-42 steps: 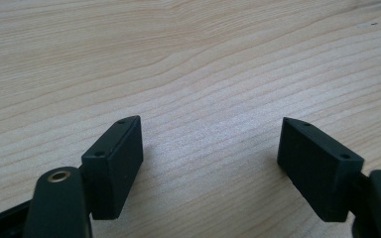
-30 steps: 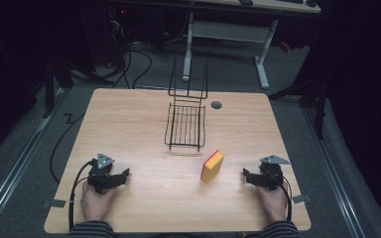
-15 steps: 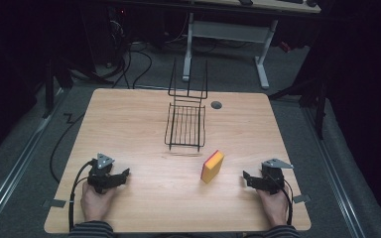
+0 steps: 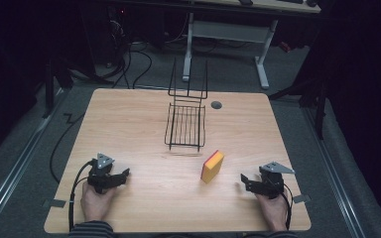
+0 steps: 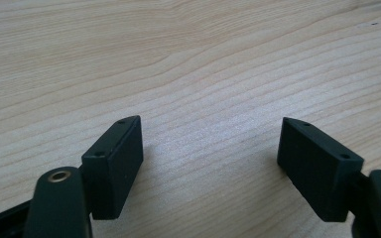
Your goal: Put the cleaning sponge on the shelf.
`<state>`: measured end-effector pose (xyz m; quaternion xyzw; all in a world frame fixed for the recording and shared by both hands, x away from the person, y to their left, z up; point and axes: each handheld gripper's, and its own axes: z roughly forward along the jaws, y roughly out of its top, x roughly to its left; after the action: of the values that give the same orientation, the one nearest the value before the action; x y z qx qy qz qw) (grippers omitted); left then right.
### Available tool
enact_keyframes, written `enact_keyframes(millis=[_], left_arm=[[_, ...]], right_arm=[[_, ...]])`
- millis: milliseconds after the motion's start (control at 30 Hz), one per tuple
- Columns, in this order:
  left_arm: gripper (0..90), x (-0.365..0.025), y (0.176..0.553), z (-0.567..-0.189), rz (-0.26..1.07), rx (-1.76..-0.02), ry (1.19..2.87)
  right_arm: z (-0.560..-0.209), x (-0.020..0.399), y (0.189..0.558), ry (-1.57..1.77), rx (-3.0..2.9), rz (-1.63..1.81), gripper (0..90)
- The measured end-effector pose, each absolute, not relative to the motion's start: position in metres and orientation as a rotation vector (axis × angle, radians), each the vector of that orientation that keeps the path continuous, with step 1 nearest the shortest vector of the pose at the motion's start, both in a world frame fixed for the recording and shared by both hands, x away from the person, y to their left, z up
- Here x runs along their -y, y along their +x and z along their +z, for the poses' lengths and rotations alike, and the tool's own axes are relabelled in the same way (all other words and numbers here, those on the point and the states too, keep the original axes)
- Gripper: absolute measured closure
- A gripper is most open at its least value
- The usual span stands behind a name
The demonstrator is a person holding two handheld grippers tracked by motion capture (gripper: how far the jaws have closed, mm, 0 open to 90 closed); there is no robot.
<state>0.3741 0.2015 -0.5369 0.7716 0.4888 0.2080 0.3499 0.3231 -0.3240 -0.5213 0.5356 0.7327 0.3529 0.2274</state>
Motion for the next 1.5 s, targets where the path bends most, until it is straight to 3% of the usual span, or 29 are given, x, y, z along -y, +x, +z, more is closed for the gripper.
enact_keyframes(millis=[1200, 1500], left_arm=[[26.4, -0.201, 0.374, -0.537, 0.54, -1.265, 2.003], [26.3, -0.202, 0.374, -0.537, 0.542, -1.273, 1.997]], right_arm=[[-0.506, 0.276, 0.306, 1.246, -2.123, 1.176, 13.8], [-0.5, 0.261, 0.31, 1.184, -2.149, 1.214, 8.8]])
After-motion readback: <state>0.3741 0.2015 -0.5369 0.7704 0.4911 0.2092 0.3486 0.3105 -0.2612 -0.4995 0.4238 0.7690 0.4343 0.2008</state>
